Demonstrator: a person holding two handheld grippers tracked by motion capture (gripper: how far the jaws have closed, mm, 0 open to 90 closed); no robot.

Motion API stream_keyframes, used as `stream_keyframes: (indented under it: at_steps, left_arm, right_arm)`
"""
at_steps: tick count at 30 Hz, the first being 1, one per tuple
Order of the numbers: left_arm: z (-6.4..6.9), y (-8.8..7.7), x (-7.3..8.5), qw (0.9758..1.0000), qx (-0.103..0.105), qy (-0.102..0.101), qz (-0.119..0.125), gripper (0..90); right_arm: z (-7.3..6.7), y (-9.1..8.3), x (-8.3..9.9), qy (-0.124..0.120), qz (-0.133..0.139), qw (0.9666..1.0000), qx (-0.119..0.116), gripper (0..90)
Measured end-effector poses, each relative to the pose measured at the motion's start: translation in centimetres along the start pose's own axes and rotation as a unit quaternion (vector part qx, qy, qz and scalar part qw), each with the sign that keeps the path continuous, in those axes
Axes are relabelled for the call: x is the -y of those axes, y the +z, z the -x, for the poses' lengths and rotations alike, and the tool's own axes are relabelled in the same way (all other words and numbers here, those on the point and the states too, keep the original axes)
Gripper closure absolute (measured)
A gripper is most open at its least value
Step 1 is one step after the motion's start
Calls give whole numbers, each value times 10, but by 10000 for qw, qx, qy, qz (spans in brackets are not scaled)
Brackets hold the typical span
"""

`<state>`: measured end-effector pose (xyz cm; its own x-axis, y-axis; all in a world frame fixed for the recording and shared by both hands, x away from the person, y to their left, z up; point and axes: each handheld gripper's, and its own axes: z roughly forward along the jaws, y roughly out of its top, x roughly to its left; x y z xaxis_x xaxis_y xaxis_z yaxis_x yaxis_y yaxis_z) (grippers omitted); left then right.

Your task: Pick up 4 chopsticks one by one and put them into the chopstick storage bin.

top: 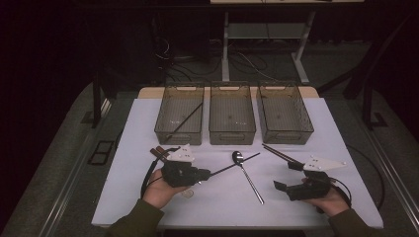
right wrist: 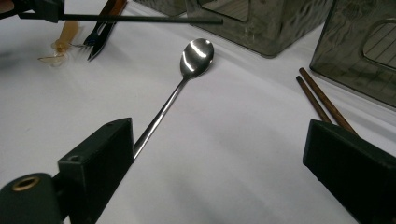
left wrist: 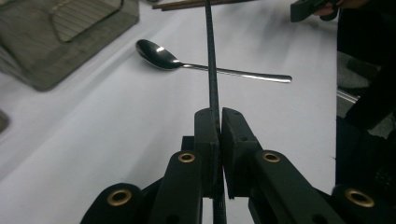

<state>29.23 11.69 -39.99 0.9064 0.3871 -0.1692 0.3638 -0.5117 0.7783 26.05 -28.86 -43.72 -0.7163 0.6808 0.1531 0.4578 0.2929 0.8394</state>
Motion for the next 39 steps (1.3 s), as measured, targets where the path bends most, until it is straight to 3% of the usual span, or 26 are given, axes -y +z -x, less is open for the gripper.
stream_keyframes:
  at_steps: [10, 24, 38, 39]
  left_arm:
    - [-10, -15, 3, 9994, -243, -130, 221, 849]
    - [-30, -42, 12, 9945, -717, -485, 584, 849]
    - [-51, -66, 22, 9856, -1153, -851, 895, 850]
    - [-54, -69, 22, 9841, -1228, -888, 928, 849]
  right_arm:
    - [0, -1, 0, 18, 14, 10000, 6, 87]
    - [0, -1, 0, 13, 12, 10000, 13, 87]
    - [0, 0, 0, 4, 2, 10000, 27, 87]
    - [0, 0, 0, 3, 0, 10000, 27, 87]
